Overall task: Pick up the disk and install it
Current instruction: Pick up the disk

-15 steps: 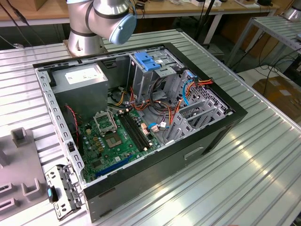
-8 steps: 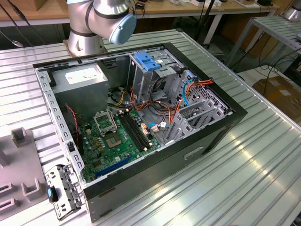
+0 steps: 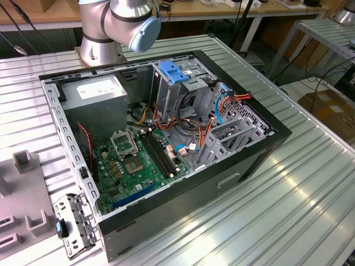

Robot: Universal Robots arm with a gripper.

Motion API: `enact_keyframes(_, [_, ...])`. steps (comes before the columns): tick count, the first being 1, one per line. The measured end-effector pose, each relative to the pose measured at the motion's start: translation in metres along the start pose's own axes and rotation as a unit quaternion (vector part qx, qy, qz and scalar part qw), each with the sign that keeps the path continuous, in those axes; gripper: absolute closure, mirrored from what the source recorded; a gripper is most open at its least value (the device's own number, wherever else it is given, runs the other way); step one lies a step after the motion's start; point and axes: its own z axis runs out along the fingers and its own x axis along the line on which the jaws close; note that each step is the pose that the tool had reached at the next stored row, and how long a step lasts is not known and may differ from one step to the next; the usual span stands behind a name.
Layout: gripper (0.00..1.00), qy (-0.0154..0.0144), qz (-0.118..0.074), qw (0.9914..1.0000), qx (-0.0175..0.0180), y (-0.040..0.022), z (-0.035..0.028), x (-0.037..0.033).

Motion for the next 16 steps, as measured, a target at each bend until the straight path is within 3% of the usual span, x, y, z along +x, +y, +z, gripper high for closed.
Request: enact_keyframes(16, [0.63, 0.0, 0.0, 1.0, 0.0, -0.0123, 0.0001, -0.0004])
